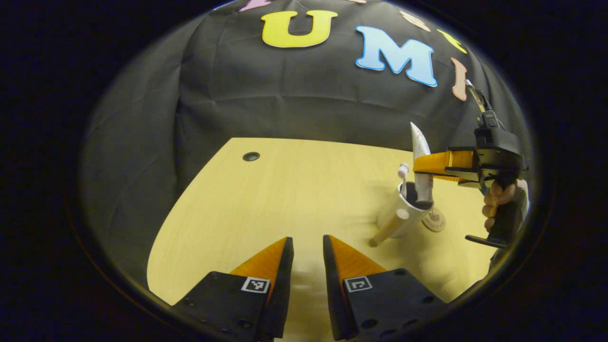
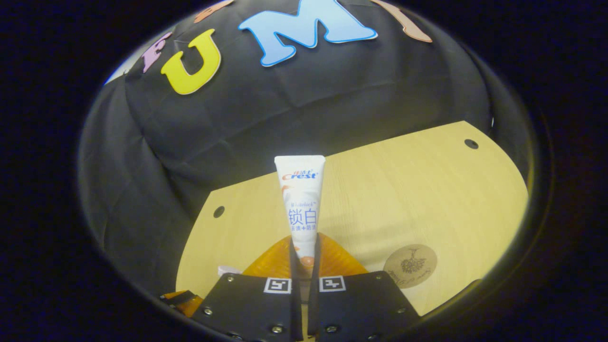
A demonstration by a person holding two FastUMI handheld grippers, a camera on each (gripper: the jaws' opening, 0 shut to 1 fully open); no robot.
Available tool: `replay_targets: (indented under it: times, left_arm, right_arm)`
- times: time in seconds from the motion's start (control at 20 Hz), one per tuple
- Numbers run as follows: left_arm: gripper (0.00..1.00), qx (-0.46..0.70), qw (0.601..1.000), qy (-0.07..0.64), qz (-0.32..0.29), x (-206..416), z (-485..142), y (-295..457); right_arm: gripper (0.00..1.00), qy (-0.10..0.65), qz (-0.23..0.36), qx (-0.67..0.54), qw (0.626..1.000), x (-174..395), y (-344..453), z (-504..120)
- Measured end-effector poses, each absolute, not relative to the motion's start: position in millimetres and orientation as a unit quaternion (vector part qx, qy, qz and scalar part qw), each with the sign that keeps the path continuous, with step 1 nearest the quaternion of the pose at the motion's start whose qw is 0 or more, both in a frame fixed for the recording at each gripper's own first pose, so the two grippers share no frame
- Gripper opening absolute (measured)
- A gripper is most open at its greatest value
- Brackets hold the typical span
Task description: Put the toothbrush and toothpaste on the desktop into the cup, then pick up the cup and place it on the coaster on the desktop.
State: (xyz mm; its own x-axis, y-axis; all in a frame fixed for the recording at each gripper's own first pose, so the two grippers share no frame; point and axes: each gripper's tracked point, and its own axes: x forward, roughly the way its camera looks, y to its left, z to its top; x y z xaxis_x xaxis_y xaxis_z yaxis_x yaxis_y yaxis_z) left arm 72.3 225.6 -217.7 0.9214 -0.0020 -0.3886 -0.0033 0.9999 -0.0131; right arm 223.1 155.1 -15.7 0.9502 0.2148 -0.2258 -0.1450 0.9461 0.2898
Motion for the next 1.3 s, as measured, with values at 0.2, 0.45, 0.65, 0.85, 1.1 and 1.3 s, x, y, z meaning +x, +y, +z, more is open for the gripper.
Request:
replay_targets:
  times: [0.2,0.45,0.65,0.85,1.1,1.3]
  left_arm:
    - [0.47,-0.021,0.978,0.206,0.002,67.5,-220.6,224.9]
    - [0.39,-0.013,0.978,0.205,-0.027,73.7,-217.0,184.9]
    - [0.44,-0.007,0.976,0.207,-0.069,81.2,-211.8,141.6]
    - [0.53,0.0,0.971,0.218,-0.095,97.6,-221.2,116.3]
    - [0.62,0.024,0.962,0.24,-0.131,113.2,-241.0,92.1]
    - [0.62,0.064,0.951,0.259,-0.157,125.1,-259.7,82.9]
  right_arm:
    - [0.07,0.095,0.089,0.097,0.987,227.7,160.1,-23.0]
    - [0.07,0.046,0.09,0.054,0.993,230.4,163.1,-28.5]
    - [0.17,0.025,0.085,0.022,0.996,214.2,156.3,-33.6]
    - [0.23,0.046,0.094,0.035,0.994,203.1,149.3,-39.0]
    - [0.39,0.053,0.113,0.06,0.99,184.8,148.3,-30.7]
    - [0.37,0.062,0.135,0.081,0.986,164.3,149.0,-26.8]
